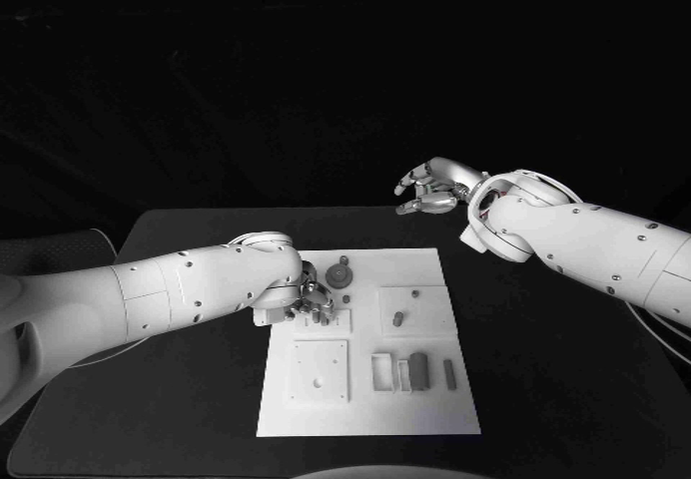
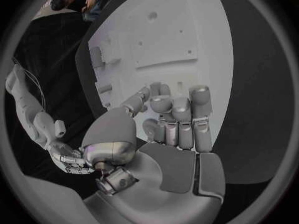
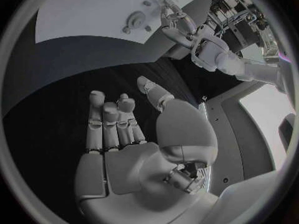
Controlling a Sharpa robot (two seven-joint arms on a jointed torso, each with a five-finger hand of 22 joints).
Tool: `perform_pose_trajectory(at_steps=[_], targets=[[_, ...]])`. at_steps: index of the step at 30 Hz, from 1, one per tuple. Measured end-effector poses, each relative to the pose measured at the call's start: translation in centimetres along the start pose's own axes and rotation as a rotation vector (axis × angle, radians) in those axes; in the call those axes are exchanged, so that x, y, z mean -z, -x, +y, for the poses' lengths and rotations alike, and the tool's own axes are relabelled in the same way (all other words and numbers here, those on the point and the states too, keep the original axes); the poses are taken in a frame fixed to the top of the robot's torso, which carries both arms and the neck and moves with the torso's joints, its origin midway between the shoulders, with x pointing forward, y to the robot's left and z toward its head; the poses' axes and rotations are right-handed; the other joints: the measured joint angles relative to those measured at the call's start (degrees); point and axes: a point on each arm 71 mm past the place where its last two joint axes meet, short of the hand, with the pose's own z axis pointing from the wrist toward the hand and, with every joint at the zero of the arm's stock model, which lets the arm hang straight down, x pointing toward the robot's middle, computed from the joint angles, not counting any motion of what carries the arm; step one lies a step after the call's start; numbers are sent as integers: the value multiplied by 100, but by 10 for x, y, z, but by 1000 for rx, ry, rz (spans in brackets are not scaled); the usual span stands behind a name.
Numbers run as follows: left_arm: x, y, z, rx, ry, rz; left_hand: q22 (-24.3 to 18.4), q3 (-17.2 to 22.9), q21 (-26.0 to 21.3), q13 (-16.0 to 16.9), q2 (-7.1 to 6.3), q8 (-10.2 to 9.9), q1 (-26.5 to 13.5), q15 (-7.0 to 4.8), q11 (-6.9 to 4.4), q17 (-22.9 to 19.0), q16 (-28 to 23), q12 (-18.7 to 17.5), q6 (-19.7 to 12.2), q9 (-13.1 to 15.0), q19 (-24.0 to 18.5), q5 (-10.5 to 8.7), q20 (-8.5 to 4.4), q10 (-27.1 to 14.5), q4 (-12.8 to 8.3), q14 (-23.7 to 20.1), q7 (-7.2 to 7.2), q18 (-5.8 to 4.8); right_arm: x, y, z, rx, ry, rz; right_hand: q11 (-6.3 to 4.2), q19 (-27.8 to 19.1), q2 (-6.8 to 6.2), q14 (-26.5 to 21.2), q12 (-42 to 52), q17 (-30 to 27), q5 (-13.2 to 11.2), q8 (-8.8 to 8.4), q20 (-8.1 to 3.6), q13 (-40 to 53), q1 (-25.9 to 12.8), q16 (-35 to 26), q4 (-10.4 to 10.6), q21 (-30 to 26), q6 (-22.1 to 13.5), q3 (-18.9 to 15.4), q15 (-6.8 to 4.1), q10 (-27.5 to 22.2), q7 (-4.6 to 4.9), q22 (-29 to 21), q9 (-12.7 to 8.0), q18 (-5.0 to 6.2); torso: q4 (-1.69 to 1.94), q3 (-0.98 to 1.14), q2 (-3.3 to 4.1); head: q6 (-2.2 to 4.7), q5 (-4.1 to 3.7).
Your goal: Assemble the parts on the task board
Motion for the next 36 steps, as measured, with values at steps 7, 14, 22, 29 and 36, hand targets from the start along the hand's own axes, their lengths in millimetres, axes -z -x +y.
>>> perform_pose_trajectory(at_steps=[7, 14, 22, 29, 36], targets=[[0, 0, 1, 1, 1, 0, 0, -22, 0, -7, -49, -12, -49, 1, 0, -21, 23, 0, 2, 2, -1, -28, 1, 0, 22, -1, -2, 0, 0, 0, 0, 0, 0, 2, -7, 0, 0, -1, 0, 0, 0, 0, 0, 0, 0, 0, 0, 0, 1, 0, 1, -6, 0, 0, 0, -4, -1, 0, 1, 2, 0], [1, 2, 7, 12, 7, -5, -1, -23, 0, -15, -98, -22, -98, 2, 0, -44, 23, 0, 5, 2, -1, -59, 1, 0, 88, -2, -5, 0, 0, 0, -1, 0, -1, 2, -8, 0, 0, -5, 0, 0, 0, 0, 0, -5, 0, 0, 11, 0, 1, -11, 5, -5, -1, 0, -3, -7, -2, 0, 1, 13, 0], [10, 7, 23, 33, 10, -28, -1, -12, 0, -29, -128, -23, -128, 3, 0, -63, 45, 0, 7, 1, -2, -59, 2, 0, 108, -3, -7, 0, 2, 2, -7, 3, -15, -2, -16, 0, 0, -10, 0, 0, 0, 0, 0, -5, 0, 2, 16, 0, 2, -16, 10, 3, -2, 0, -4, -23, 2, 1, -7, 60, 10], [31, 39, 30, 60, 4, -109, 4, 33, -1, -66, -182, -74, -181, 14, 0, -112, 45, -1, 10, -2, -5, -81, 4, 0, 175, -14, -10, 0, 2, 3, -13, 5, -32, -6, -16, 0, 0, -11, 0, 1, 0, 0, 0, -4, 0, 2, 16, 0, -3, -16, 11, 4, 3, 0, -4, 6, 9, 0, -12, 142, 23], [44, 77, 42, 109, 21, -198, 3, 76, -179, -178, -181, -237, -115, 37, 0, -312, -108, -169, 10, -127, -219, -81, 32, 0, 162, -226, -10, 0, 2, 1, -16, 4, -39, -2, -4, 0, 0, -15, 0, 1, 0, 0, 0, -4, 0, 2, 16, 0, -15, -16, 15, -7, 15, 0, -4, 12, 9, -1, -3, 204, 38]])
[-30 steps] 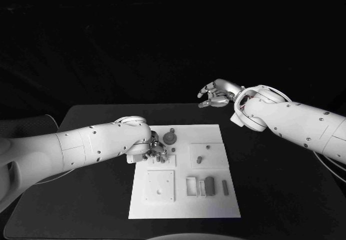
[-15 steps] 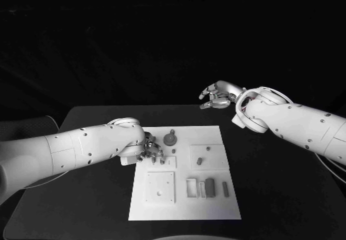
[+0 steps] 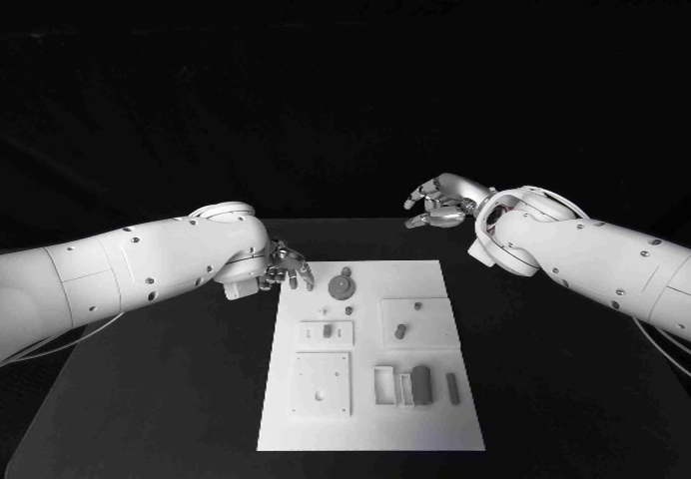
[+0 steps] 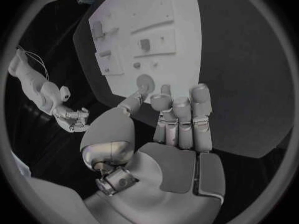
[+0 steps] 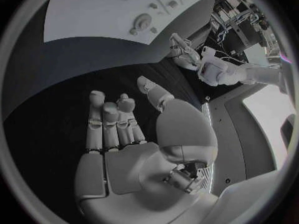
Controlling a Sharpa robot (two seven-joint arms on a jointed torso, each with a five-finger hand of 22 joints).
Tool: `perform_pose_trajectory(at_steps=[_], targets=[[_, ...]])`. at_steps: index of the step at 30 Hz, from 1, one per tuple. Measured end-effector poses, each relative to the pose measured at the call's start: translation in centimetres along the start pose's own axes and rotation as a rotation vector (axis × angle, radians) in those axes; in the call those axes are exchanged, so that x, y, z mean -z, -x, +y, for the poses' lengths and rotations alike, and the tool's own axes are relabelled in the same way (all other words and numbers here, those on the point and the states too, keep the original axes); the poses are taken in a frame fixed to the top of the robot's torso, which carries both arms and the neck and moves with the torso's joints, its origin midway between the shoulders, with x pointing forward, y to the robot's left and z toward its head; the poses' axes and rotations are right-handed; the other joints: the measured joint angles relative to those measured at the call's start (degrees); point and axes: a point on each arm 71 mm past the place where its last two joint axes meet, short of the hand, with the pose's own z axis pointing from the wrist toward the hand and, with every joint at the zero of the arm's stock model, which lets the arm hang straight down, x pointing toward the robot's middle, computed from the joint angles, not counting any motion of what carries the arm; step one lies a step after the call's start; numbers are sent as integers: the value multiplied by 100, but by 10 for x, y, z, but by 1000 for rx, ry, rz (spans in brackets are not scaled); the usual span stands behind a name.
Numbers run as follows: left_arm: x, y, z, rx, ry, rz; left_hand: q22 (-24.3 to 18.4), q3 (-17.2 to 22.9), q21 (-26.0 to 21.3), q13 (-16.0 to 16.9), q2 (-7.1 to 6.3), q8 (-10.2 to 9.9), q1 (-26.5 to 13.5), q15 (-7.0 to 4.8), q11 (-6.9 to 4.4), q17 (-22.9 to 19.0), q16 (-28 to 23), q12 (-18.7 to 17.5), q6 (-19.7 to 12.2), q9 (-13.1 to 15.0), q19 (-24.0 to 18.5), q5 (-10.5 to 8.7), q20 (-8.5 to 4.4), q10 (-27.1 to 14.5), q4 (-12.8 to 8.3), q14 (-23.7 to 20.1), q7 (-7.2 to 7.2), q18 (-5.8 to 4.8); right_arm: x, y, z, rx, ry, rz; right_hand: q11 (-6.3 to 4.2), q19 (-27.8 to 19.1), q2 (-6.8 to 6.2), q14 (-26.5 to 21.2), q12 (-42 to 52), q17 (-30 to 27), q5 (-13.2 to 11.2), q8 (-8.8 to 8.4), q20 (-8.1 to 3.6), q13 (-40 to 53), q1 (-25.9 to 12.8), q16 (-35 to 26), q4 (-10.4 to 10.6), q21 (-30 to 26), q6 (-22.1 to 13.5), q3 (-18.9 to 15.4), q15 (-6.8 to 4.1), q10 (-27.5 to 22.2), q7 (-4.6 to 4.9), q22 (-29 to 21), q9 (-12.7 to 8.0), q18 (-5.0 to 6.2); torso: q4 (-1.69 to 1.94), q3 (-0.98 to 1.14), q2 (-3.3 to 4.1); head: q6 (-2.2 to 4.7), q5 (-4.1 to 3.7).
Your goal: Assemble the parts on the task board
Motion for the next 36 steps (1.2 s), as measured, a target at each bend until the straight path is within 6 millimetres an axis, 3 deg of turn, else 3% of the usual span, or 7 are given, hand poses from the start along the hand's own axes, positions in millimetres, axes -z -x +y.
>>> perform_pose_trajectory(at_steps=[4, 6, 10, 13, 18, 23, 36], targets=[[-5, 18, 5, 15, 29, -51, -17, 5, -78, -44, -5, -98, 62, 5, 0, -104, -67, -86, -28, -94, -58, 0, 3, 0, -54, -101, -28, 1, 0, -2, -1, -1, -2, 3, 11, -8, 0, -6, 0, 0, 0, 0, 8, 0, 0, 0, 0, 0, 0, 0, 5, -10, 0, 0, 0, 1, 1, -1, 2, 21, 7], [-8, 21, 2, 11, 34, -67, -45, 14, -145, -74, -5, -219, 62, -28, -72, -179, -127, -150, -102, -189, -120, 0, 18, -73, -90, -258, -100, 4, 0, -3, -1, -2, -2, 4, 11, -8, 0, -6, 0, 0, 0, 0, 8, -2, 0, 0, 0, 0, -1, 0, 6, -11, 1, 0, -3, 1, 1, -2, 4, 34, 10], [-16, 25, -7, -24, 34, -106, -97, 27, -281, -142, -25, -272, 82, 1, -93, -310, -221, -265, -178, -302, -215, -41, 90, -97, -107, -407, -48, 43, -1, -4, 1, -3, 0, 8, 11, -9, 0, -3, 0, -3, 0, 0, 8, -5, 0, 0, 0, 0, -1, 0, 3, -10, 1, 5, -5, 1, -3, -2, 8, 42, 21], [-24, 25, -9, -61, 41, -123, -117, 51, -346, -179, -28, -290, 159, 36, -111, -379, -239, -317, -226, -363, -266, -284, 105, -121, -149, -468, -19, 49, -1, -5, 1, -4, 1, 9, 11, -9, 0, 9, 0, -5, 0, 0, 8, -4, 0, 0, 0, 0, -1, 0, -9, -10, 0, 5, -5, 1, -9, -4, 11, 46, 35], [-34, 22, -9, -90, 46, -126, -129, 29, -415, -213, -75, -316, 207, 71, -102, -440, -265, -369, -260, -420, -346, -323, 142, -154, -172, -555, -13, 87, -2, -6, 2, -4, 3, 11, 11, -9, 0, 11, 0, -5, 0, 0, 9, -4, 0, 0, 0, 0, 0, 0, -11, -10, 0, 5, -5, 2, -18, -8, 14, 47, 53], [-41, 12, -14, -123, 32, -114, -141, -3, -464, -230, -281, -378, 156, 111, -70, -472, -291, -403, -323, -486, -378, -322, 174, -219, -204, -598, 28, 87, -2, -7, 3, -5, 4, 13, 10, -9, 0, 11, 0, -5, 0, 0, 9, -4, 0, 0, 0, 0, 0, 0, -11, -9, 0, 4, -5, 2, -21, -5, 14, 41, 54], [-49, -1, -20, -178, 10, -88, -124, 57, -487, -229, -481, -428, -39, 145, -51, -527, -241, -403, -341, -584, -378, -322, 175, -240, 142, -631, 30, 87, -3, -8, 4, -6, 7, 16, 17, -9, 0, 9, 0, -5, 0, 0, 9, -8, 0, 0, 0, 0, 5, 0, -9, 2, -5, 4, -9, 3, -21, 1, 13, 10, 18]])
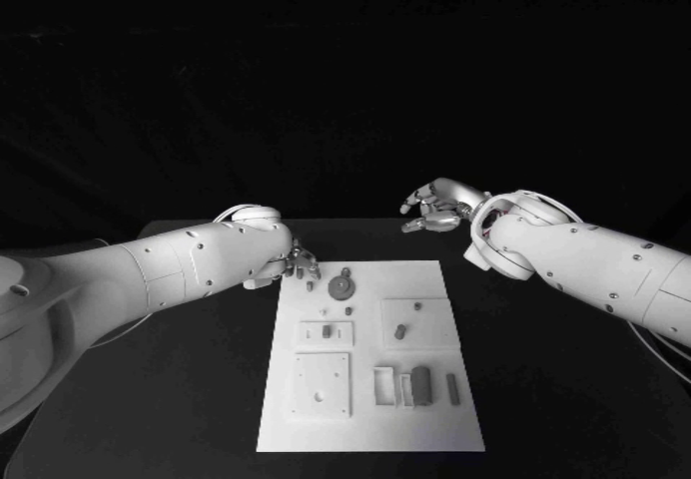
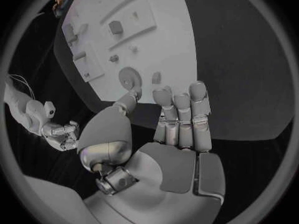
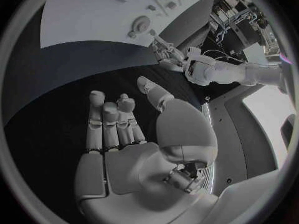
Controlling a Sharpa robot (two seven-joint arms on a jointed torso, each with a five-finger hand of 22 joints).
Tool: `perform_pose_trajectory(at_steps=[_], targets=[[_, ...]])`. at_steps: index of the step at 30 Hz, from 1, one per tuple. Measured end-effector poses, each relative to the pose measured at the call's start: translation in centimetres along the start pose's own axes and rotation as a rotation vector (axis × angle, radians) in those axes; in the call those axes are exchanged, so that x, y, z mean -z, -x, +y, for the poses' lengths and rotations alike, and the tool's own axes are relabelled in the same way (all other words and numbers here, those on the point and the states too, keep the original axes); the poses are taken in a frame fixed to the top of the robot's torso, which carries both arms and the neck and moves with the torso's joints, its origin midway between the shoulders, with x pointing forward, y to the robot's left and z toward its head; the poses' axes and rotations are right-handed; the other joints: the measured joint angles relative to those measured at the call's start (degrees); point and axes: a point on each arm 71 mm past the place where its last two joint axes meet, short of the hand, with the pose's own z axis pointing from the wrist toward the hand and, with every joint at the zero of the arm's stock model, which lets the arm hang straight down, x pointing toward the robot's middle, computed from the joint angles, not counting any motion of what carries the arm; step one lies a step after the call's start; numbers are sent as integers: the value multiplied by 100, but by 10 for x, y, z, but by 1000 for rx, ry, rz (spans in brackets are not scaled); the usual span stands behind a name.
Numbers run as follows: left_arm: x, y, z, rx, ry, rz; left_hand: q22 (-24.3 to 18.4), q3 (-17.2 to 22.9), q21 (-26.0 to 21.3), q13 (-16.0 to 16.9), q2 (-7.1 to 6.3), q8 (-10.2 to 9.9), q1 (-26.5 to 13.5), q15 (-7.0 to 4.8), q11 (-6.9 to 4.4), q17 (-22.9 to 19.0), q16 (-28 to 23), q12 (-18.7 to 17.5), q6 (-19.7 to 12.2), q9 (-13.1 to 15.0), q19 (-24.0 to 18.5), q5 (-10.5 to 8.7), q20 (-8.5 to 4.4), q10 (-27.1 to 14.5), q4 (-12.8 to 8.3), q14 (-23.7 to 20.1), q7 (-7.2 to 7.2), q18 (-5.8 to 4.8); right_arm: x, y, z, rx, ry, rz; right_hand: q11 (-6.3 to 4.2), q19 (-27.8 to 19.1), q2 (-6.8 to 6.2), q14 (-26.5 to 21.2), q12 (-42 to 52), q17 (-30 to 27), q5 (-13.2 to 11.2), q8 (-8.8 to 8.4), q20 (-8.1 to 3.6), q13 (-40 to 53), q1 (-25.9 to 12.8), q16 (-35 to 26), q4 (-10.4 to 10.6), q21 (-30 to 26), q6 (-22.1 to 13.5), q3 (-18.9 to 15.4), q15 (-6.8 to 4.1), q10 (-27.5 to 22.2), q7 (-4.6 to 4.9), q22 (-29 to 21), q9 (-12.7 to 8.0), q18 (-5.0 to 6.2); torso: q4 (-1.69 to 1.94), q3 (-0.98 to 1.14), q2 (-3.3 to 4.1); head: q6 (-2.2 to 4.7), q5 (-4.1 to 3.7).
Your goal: Assemble the parts on the task board
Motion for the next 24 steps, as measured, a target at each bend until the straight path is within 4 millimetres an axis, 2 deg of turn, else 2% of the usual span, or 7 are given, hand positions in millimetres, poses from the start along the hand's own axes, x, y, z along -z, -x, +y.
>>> perform_pose_trajectory(at_steps=[6, 12, 16, 21, 24], targets=[[-3, -2, 2, -5, 5, 8, 16, 18, 0, 0, -30, 0, -30, -3, -6, -20, 39, 0, 0, -21, 0, 0, 0, -6, 117, -18, 1, 0, 0, 0, 1, 0, 2, 1, -2, 0, 0, -4, 0, 0, 0, 0, 0, -1, 0, 0, 0, 0, 1, 0, 4, 2, -1, 0, 0, 1, 2, 1, -5, -14, -9], [-7, -8, 4, -7, 14, 20, 34, 37, 0, 1, -29, 0, -29, -12, -9, -31, 57, 0, -9, -31, 1, 0, 1, -11, 135, -27, 11, 0, 0, -1, 2, -1, 3, 3, -8, 0, 0, -5, 0, 0, 0, 0, 0, -1, 0, 0, 0, 0, 1, 0, 5, 8, -1, -1, 0, 1, 5, 2, -7, -23, -25], [-8, -10, 4, -9, 15, 25, 49, 37, 0, 1, 37, 0, 33, -12, -10, -45, 83, 3, -9, -37, 1, 0, 1, -12, 135, -27, 11, 0, -1, -1, 2, -1, 4, 3, -8, 0, 0, -5, 0, 0, 0, 0, 0, -1, 0, 0, 0, 0, 2, 0, 5, 9, -2, -1, 1, 1, 5, 2, -7, -28, -32], [-8, -11, 4, -6, 9, 35, 72, 0, 0, 1, 205, -2, 24, -12, -12, -66, 83, 22, -10, -46, 1, 0, 1, -14, 127, -27, 11, 0, -1, -1, 2, -1, 5, 4, -8, 0, 0, -6, 0, 0, 0, 0, 0, -1, 0, 0, 16, 0, 2, -16, 6, 9, -2, -1, 1, 2, 5, 2, -6, -39, -41], [-9, -11, 5, -1, 6, 40, 79, -36, 0, 1, 210, -21, 19, -12, -12, -73, 105, 22, -10, -53, 1, 0, 1, -14, 121, -27, 11, 0, -1, -2, 3, -1, 6, 5, -8, 0, 0, -8, 0, 1, 0, 0, 0, 0, 0, 0, 16, 0, 3, -16, 8, 10, -3, -1, 1, 2, 4, 2, -5, -45, -52]])
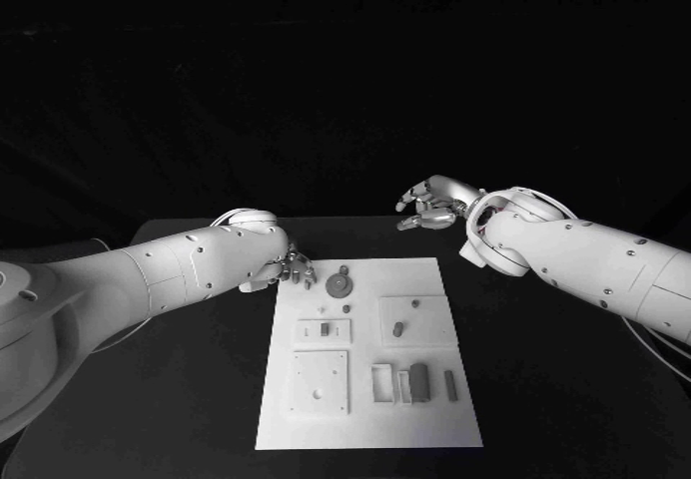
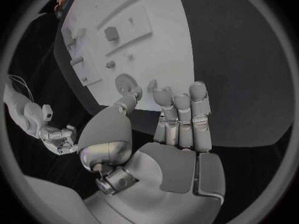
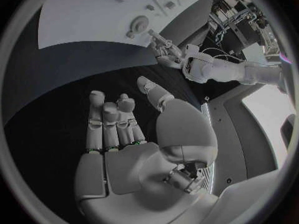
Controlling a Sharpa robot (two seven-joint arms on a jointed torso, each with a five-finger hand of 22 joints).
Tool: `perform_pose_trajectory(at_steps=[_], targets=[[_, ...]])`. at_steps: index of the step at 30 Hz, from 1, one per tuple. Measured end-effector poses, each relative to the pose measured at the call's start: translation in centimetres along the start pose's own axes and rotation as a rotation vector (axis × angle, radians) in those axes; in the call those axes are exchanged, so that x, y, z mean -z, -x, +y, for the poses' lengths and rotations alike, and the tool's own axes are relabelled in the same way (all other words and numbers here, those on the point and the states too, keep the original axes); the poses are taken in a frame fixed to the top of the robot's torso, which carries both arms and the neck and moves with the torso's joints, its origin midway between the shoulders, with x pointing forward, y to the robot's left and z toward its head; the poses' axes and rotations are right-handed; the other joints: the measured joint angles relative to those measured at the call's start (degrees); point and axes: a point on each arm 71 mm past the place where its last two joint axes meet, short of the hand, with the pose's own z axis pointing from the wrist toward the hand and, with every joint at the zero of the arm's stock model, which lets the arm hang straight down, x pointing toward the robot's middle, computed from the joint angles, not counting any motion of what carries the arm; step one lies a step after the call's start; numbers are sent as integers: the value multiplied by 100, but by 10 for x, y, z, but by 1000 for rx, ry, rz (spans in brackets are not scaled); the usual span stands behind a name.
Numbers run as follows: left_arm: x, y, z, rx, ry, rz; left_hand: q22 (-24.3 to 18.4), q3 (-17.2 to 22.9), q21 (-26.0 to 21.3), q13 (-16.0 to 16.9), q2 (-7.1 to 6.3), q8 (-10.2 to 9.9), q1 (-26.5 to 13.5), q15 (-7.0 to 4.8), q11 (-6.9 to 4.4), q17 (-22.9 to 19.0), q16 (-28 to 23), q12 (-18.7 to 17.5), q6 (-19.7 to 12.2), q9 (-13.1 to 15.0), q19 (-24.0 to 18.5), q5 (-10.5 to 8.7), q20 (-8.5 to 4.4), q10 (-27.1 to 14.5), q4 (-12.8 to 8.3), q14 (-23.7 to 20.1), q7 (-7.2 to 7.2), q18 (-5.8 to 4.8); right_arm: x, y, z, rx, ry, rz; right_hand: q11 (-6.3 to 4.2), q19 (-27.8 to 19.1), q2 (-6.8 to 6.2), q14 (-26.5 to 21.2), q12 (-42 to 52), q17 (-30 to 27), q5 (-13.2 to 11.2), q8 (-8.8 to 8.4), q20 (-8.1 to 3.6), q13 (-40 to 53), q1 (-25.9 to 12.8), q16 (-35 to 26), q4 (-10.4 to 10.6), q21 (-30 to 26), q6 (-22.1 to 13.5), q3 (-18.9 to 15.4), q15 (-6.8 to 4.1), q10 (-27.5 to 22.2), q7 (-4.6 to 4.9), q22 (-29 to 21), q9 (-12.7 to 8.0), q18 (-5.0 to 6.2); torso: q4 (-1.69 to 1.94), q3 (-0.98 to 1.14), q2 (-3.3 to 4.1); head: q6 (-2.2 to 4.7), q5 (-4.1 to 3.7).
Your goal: Assemble the parts on the task board
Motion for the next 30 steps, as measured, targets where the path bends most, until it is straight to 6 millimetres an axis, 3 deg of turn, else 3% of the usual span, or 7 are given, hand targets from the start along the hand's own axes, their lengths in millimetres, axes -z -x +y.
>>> perform_pose_trajectory(at_steps=[5, 12, 30], targets=[[0, 0, 0, 8, -5, 7, 8, -24, 0, 0, 24, 0, 24, 0, 0, -9, 0, 0, 0, -7, 0, 0, 0, 0, -23, 0, 0, 0, 0, 0, 0, 0, 1, 1, 0, 0, 0, -3, 0, 0, 0, 0, 0, 0, 0, 0, 0, 0, -3, 0, 3, 1, 3, 0, 0, 1, 1, -1, 0, -5, -15], [-1, -1, -3, 16, -16, 21, 25, -89, 0, 0, 179, 0, 82, 20, 0, -34, 25, 0, -9, -17, 0, 0, 0, -1, -89, -19, 9, 0, -1, -1, 3, -1, 5, 3, -2, 0, 0, -7, 0, -2, 0, 0, 0, 0, 0, 0, 0, 0, -12, 0, 7, 2, 12, 0, -5, 1, 4, -1, 0, -14, -26], [-3, -7, -11, 23, -33, 37, 44, -141, 0, 0, 294, 0, 98, 0, 16, -67, 48, 0, -11, -34, 1, 0, 1, -22, -141, -40, 11, 0, -1, -2, 3, -1, 6, 8, 12, -9, 0, 4, 0, -5, 0, 0, 9, -5, 0, 0, 0, 0, -11, 0, -4, -12, 11, -1, -4, 21, 5, -2, -4, -8, -41]])
